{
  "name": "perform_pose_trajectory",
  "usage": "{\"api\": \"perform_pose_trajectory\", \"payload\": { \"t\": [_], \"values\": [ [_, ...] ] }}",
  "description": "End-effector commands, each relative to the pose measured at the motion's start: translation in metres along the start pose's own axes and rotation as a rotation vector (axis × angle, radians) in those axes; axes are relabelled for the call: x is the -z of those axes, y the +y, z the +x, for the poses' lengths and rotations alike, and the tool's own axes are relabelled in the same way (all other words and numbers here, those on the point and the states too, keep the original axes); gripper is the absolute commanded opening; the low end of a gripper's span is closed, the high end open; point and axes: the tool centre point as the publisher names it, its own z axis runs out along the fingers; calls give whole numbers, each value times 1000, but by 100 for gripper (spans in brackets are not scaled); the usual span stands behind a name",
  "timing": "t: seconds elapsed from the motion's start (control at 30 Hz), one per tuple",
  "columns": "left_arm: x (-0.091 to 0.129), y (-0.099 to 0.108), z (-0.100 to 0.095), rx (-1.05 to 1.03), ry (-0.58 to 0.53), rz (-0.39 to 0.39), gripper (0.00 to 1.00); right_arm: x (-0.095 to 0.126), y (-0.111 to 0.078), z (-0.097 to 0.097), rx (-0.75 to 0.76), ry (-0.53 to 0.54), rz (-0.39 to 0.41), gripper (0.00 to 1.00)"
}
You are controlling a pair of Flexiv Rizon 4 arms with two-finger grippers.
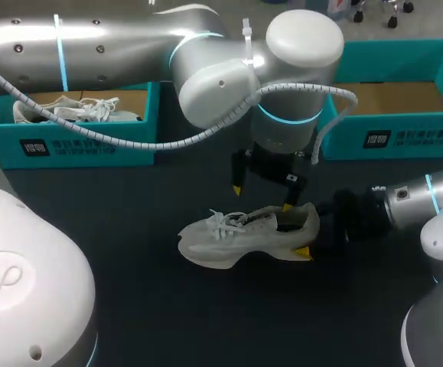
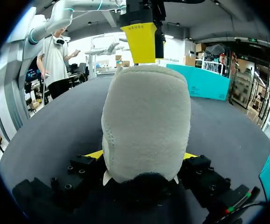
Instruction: Take the shoe out of the shoebox, open the shoe tongue, remove and reinsert the insole, then place the shoe into the shoebox
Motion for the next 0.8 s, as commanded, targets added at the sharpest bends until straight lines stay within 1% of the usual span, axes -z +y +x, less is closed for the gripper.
{"api": "perform_pose_trajectory", "payload": {
  "t": [0.03,0.23,0.43,0.6,0.73,0.77,0.8],
  "values": [
    [-14,0,8,-3,-15,-12,100,-2,-1,1,1,-2,2,0],
    [-30,2,8,5,-26,-43,100,-2,-1,1,1,-2,2,0],
    [-40,6,5,9,-33,-64,100,-2,-1,1,1,-2,2,0],
    [-41,13,-6,30,-33,-77,100,-2,-1,1,1,-2,2,0],
    [-37,20,-13,50,-31,-82,100,-2,-1,1,1,-2,2,0],
    [-36,22,-15,58,-28,-81,97,-2,-1,1,1,-2,2,0],
    [-34,23,-17,66,-27,-82,90,-2,-1,1,1,-2,2,0]
  ]
}}
